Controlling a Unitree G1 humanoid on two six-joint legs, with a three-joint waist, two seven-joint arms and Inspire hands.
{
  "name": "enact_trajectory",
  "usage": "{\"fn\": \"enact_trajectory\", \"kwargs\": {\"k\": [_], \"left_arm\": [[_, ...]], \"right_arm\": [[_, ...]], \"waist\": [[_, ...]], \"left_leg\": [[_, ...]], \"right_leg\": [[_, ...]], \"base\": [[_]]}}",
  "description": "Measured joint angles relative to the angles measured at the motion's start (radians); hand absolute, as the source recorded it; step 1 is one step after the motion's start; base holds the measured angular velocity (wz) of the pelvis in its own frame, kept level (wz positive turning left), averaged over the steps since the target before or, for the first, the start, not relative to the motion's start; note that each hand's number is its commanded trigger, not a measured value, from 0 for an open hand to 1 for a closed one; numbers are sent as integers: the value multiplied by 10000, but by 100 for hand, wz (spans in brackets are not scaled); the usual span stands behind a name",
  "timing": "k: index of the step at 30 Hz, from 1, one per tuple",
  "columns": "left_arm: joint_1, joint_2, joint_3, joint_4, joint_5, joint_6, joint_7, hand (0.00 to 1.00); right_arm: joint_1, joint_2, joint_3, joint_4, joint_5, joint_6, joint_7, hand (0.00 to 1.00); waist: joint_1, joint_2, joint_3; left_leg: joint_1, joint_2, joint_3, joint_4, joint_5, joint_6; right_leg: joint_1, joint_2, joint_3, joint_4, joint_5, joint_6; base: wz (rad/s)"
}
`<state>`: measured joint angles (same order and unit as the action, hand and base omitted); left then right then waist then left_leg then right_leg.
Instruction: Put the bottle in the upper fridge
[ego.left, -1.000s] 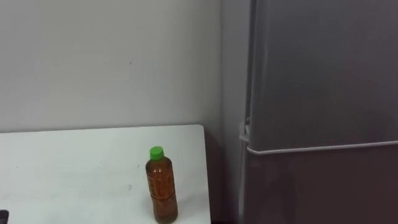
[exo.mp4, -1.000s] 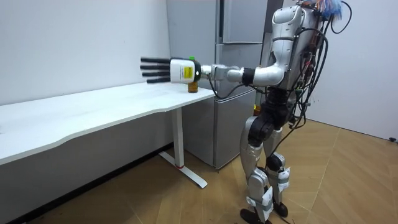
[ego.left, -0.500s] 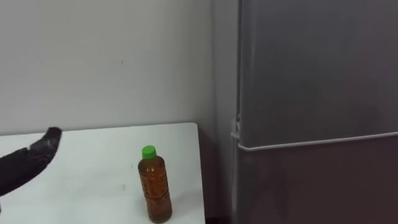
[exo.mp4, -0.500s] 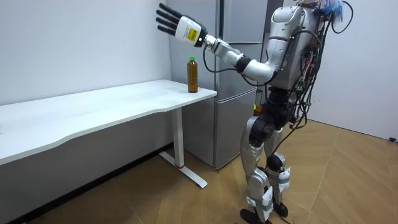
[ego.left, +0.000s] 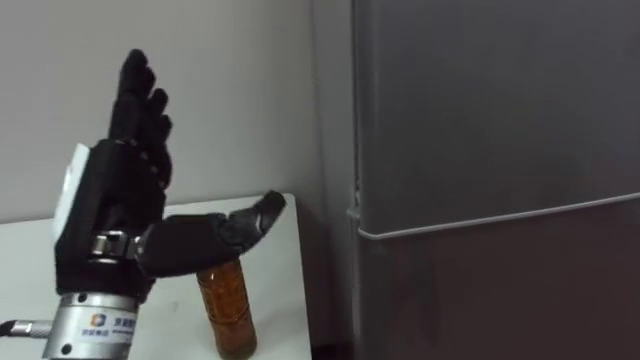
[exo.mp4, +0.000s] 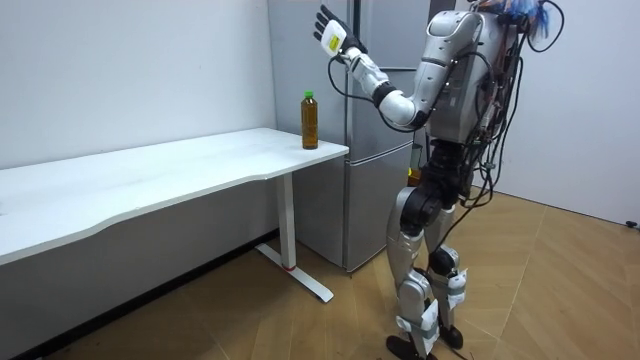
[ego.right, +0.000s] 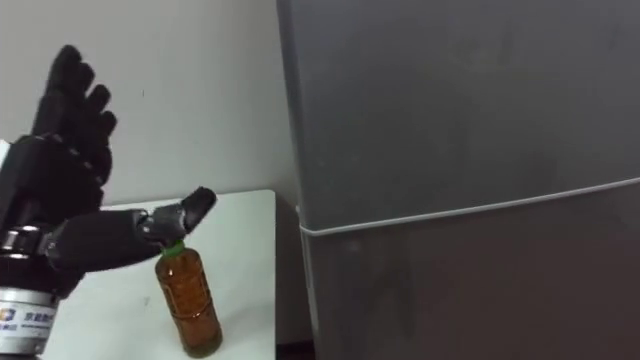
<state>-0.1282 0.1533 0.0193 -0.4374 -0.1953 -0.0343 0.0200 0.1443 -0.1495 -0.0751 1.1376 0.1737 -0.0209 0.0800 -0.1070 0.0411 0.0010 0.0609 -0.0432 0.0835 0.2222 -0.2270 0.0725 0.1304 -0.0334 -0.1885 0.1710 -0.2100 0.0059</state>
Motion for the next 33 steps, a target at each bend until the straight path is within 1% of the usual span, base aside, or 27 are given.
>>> {"fn": "enact_trajectory", "kwargs": {"k": [2, 5, 8, 12, 16, 21, 23, 28, 29, 30, 31, 32, 33], "left_arm": [[-12, -8, -295, 0, -87, 35, -422, 0], [-71, -11, -513, 1, -111, 194, -988, 0], [-192, -22, -756, 1, -404, 407, -1341, 0], [-330, -59, -1090, 0, -565, 669, -1788, 0], [-337, -61, -1191, 6, -733, 806, -1998, 0], [-335, -60, -1256, 6, -1072, 813, -2096, 0], [-334, -63, -1470, 7, -1072, 839, -2161, 0], [-333, -68, -1893, 6, -1083, 953, -2405, 0], [-332, -68, -1990, 7, -1083, 953, -2483, 10], [-332, -76, -2021, 6, -1082, 952, -2487, 33], [-332, -79, -2019, 7, -1081, 953, -2492, 60], [-332, -76, -2021, 9, -1081, 953, -2501, 64], [-327, -75, -2027, 19, -1088, 957, -2506, 66]], "right_arm": [[-112, -34, 154, 91, -5, -4, 50, 0], [-267, -38, 158, 268, -16, 4, 93, 0], [-264, -43, 250, 270, 80, 9, 50, 0], [-277, -59, 349, 286, 186, 23, -48, 0], [-322, -91, 479, 291, 290, 111, -115, 0], [-374, -106, 567, 295, 405, 224, -133, 0], [-374, -118, 718, 296, 568, 222, -138, 0], [-444, -188, 960, 297, 604, 222, -134, 0], [-460, -195, 1005, 295, 604, 221, -129, 0], [-458, -200, 1020, 295, 605, 221, -129, 0], [-455, -210, 1031, 296, 607, 220, -126, 0], [-457, -220, 1051, 295, 609, 219, -125, 0], [-461, -240, 1113, 294, 610, 219, -123, 0]], "waist": [[-44, -16, 7], [-180, -45, 27], [-272, -35, 21], [-283, 3, -4], [-285, 6, -6], [-297, -5, 0], [-307, -38, 16], [-310, -42, 17], [-309, -42, 17], [-308, -40, 15], [-305, -36, 13], [-301, -30, 9], [-286, -30, 9]], "left_leg": [[14, -1, 25, -10, 0, 0], [19, -2, 44, -15, 0, 1], [-1, -3, 41, -38, -1, 1], [-8, 0, 45, -100, -1, 2], [1, 3, 93, -76, 2, 1], [14, 10, 216, -136, 2, 1], [0, 8, 228, -166, 4, 4], [2, 11, 218, -179, 3, 3], [-7, 15, 217, -179, 3, 3], [-11, 16, 215, -178, 3, 3], [-8, 18, 215, -178, 3, 3], [-5, 18, 215, -178, 4, 3], [-1, 18, 219, -178, 4, 3]], "right_leg": [[4, 7, 120, 1, 0, 0], [75, 3, 142, -2, 3, 2], [77, 4, 143, -5, 4, 3], [-19, 7, 145, -4, 4, 2], [-49, 8, 180, -13, 4, 2], [-70, 7, 239, -17, 4, 3], [-38, 7, 237, -16, 6, 6], [-71, 9, 242, -22, 7, 6], [-91, 10, 247, -22, 7, 6], [-91, 12, 246, -22, 7, 6], [-89, 13, 255, -22, 7, 6], [-88, 13, 275, -21, 7, 6], [-90, 16, 314, -18, 7, 6]], "base": [[-4], [-1], [0], [0], [-2], [-6], [0], [0], [0], [0], [0], [0], [0]]}}
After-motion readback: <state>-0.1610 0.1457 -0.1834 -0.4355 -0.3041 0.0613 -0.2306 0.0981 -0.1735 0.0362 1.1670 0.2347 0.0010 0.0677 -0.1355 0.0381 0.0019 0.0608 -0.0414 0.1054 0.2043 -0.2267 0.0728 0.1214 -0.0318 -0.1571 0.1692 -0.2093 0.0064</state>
